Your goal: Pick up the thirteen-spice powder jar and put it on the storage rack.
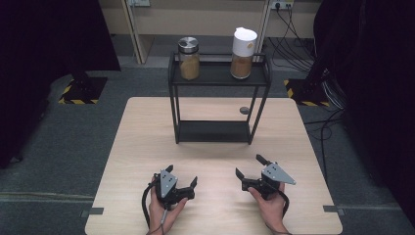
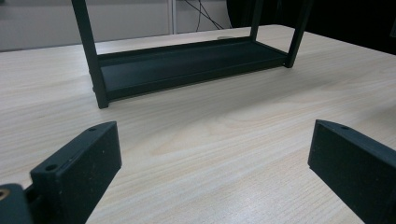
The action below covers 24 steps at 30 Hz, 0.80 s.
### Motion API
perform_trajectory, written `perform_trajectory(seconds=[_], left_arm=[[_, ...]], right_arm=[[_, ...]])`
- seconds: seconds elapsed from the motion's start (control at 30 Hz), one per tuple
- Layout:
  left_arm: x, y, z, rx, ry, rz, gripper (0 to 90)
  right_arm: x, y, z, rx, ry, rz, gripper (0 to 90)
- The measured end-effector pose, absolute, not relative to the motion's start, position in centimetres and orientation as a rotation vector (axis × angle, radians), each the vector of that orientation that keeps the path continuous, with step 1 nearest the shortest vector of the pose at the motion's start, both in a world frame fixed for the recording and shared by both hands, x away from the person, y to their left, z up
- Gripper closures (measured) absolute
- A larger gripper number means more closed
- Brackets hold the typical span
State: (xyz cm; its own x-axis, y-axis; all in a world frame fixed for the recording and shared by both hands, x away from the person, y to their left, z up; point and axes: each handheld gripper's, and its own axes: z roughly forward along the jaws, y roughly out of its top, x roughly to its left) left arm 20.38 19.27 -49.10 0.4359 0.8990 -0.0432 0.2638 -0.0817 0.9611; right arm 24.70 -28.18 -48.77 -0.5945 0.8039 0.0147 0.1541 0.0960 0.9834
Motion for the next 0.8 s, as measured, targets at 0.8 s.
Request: perform_trajectory(seconds=[0.8], left_arm=[[20.37, 19.24, -49.1, 1.605, 1.041, 0.734, 2.0]], right_arm=[[25.03, -28.25, -49.48, 0.973, 1.86, 1.529, 3.1]])
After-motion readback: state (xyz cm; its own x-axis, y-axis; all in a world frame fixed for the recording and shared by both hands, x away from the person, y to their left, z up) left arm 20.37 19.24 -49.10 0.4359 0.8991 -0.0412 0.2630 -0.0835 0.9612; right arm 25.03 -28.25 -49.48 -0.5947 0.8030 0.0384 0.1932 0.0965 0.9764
